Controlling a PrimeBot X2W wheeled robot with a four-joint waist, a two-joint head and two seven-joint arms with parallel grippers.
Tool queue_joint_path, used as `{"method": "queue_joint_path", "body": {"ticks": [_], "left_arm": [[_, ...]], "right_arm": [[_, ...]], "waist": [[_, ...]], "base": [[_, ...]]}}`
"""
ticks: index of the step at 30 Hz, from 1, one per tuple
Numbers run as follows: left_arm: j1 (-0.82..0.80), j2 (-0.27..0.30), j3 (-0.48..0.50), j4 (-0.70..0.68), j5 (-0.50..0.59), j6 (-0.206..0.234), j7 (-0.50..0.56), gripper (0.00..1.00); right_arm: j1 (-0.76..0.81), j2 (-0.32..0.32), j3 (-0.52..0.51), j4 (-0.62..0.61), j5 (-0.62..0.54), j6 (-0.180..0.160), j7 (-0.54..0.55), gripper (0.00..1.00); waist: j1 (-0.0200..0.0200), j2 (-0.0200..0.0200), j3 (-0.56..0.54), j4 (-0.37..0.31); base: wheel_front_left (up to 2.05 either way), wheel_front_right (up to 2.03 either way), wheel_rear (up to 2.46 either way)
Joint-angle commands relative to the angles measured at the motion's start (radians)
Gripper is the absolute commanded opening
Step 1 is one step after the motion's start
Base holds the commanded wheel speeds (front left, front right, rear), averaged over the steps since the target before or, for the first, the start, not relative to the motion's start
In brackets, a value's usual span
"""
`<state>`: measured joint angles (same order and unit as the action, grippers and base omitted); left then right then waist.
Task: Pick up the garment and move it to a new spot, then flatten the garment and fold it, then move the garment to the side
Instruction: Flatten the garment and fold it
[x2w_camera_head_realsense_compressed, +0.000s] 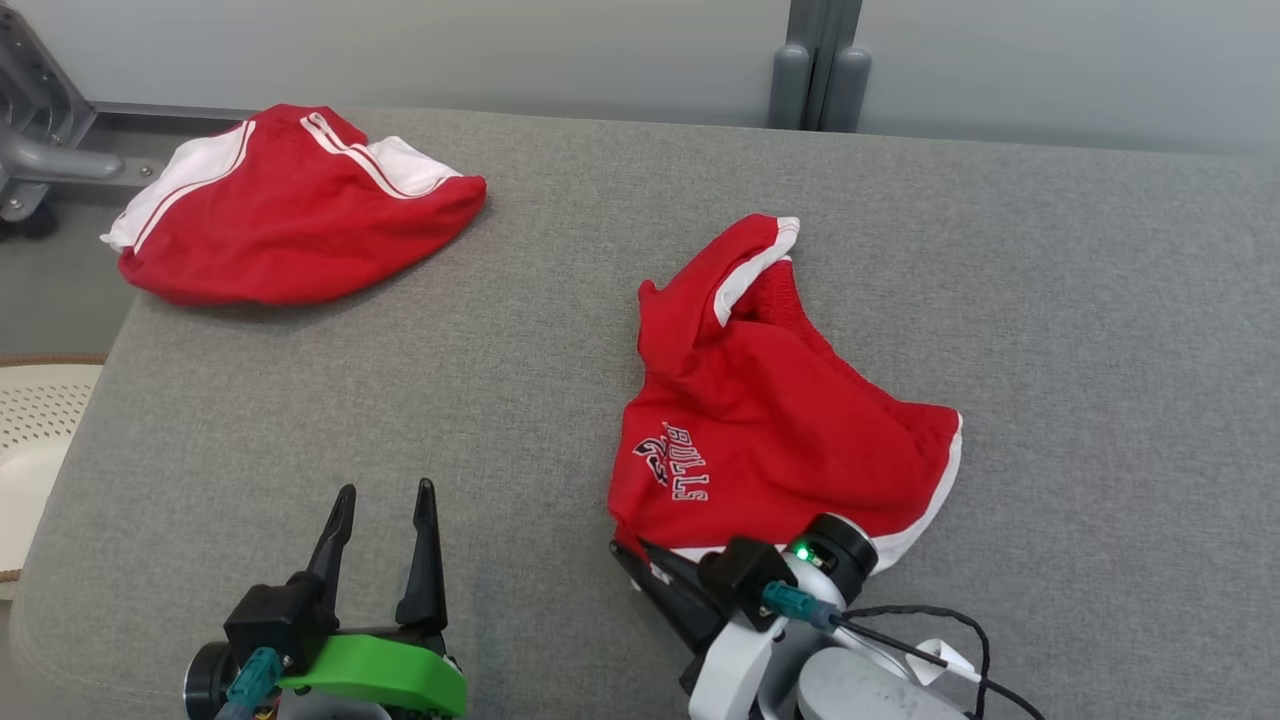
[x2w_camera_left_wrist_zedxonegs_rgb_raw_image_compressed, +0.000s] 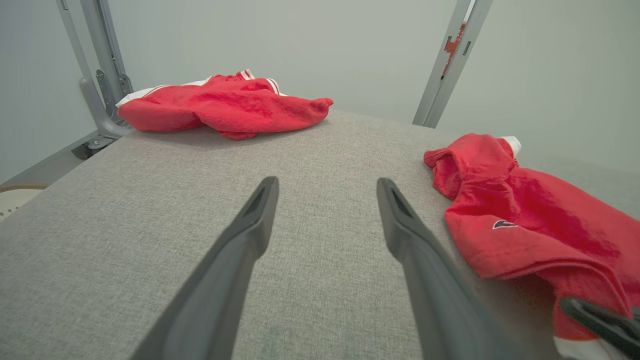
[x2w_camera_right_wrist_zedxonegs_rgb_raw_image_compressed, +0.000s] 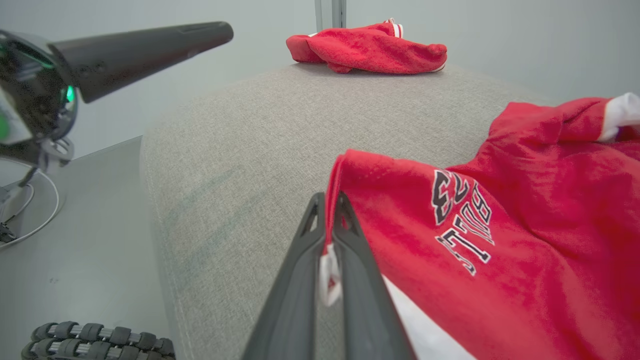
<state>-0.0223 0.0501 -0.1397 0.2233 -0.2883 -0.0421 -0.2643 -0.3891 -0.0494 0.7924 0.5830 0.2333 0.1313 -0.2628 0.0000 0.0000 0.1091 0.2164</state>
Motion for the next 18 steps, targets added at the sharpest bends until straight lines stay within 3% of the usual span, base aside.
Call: {"method": "queue_joint_path", "body": {"ticks": [1, 2, 9, 13, 18], "left_arm": [[-0.016, 0.001, -0.002, 0.001, -0.002, 0.006, 0.0, 1.0], [-0.017, 0.001, -0.002, 0.001, -0.003, 0.007, 0.0, 1.0], [-0.013, 0.001, 0.0, 0.002, -0.005, 0.013, 0.0, 1.0], [-0.008, 0.001, 0.004, 0.001, -0.003, 0.014, 0.0, 1.0], [0.002, 0.001, 0.003, -0.002, 0.0, 0.016, 0.0, 1.0]], "right_arm": [[-0.017, -0.002, 0.032, -0.004, 0.02, -0.001, -0.003, 0.37], [-0.027, -0.002, 0.055, -0.006, 0.037, -0.001, -0.003, 1.0], [-0.073, -0.003, 0.046, -0.003, 0.07, -0.001, -0.003, 1.0], [-0.086, -0.003, -0.04, 0.026, 0.033, -0.001, -0.003, 1.0], [-0.102, -0.012, -0.224, 0.096, -0.069, -0.001, -0.003, 1.0]], "waist": [[0.0, 0.0, 0.001, 0.004], [0.0, 0.0, 0.001, 0.005], [0.0, 0.0, -0.001, 0.001], [0.0, 0.0, -0.006, -0.014], [0.0, 0.0, -0.013, -0.034]], "base": [[0.0, 0.0, 0.0], [0.0, 0.0, 0.0], [0.0, 0.0, 0.0], [0.0, 0.0, 0.0], [0.0, 0.0, 0.0]]}}
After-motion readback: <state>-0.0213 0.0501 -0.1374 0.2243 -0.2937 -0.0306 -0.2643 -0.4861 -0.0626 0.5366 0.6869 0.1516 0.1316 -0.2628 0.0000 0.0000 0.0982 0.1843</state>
